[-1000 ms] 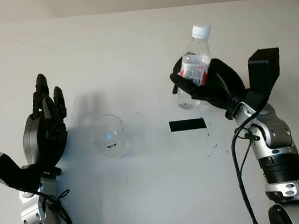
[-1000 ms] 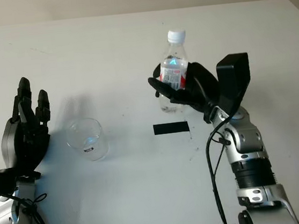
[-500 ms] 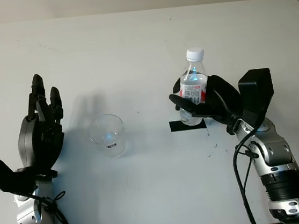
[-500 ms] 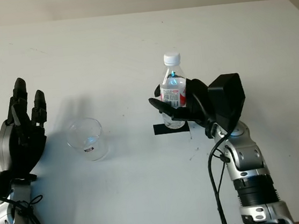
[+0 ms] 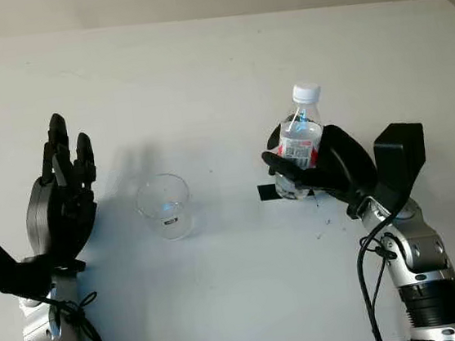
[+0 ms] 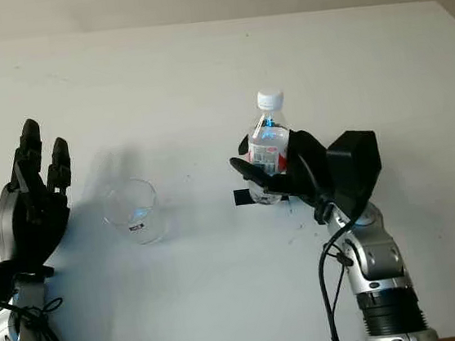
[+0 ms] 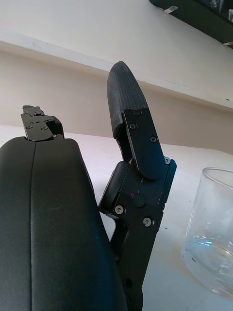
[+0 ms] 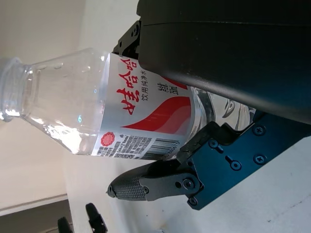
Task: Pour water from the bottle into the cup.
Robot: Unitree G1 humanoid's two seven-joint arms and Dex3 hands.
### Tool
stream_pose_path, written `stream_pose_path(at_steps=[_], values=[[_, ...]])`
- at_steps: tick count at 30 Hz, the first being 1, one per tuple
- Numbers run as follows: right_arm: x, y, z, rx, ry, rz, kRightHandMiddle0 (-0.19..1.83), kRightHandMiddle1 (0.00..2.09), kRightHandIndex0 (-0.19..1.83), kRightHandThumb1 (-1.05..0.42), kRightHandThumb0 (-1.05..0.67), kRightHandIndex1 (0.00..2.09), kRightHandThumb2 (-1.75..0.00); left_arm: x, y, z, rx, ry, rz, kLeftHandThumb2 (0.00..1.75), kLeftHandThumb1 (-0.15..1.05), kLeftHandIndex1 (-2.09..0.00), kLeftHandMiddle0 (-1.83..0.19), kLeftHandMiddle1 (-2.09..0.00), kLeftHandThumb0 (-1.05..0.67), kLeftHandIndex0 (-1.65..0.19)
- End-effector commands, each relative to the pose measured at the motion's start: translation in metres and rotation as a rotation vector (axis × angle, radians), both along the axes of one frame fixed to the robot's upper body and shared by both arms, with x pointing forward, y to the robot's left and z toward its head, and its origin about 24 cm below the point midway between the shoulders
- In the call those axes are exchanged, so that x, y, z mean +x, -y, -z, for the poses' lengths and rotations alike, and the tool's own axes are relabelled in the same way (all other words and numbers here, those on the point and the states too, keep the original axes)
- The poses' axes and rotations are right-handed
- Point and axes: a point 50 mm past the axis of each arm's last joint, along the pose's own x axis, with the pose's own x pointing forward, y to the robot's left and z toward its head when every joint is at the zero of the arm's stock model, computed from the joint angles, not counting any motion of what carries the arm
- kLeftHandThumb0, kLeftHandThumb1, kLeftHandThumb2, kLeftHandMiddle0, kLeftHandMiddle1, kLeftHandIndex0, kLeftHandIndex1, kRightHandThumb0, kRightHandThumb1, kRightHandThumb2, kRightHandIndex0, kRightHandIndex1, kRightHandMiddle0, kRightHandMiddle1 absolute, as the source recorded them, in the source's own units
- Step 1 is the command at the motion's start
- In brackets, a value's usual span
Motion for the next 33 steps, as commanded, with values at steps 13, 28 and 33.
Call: stream_pose_path(at_steps=[13, 28, 33], values=[[-0.005, -0.002, 0.034, -0.103, 0.060, 0.010, 0.10, 2.09, 0.33, -1.05, -0.57, 2.09, -0.23, -0.002, -0.006, 0.007, 0.018, -0.032, -0.012, 0.67, 1.05, 0.00, 0.19, 0.00, -0.74, 0.19], [-0.015, 0.005, 0.046, -0.110, 0.041, 0.012, -0.16, 0.95, -0.06, -0.95, -0.68, 0.90, -0.05, -0.002, -0.007, 0.006, 0.025, -0.036, -0.020, 0.67, 1.05, 0.00, 0.19, 0.00, -0.74, 0.19], [-0.019, 0.011, 0.042, -0.134, 0.073, -0.074, -0.18, 0.07, -0.16, -0.93, -0.81, 0.08, -0.05, -0.002, -0.007, 0.006, 0.024, -0.036, -0.017, 0.68, 1.05, 0.00, 0.19, 0.00, -0.73, 0.19]])
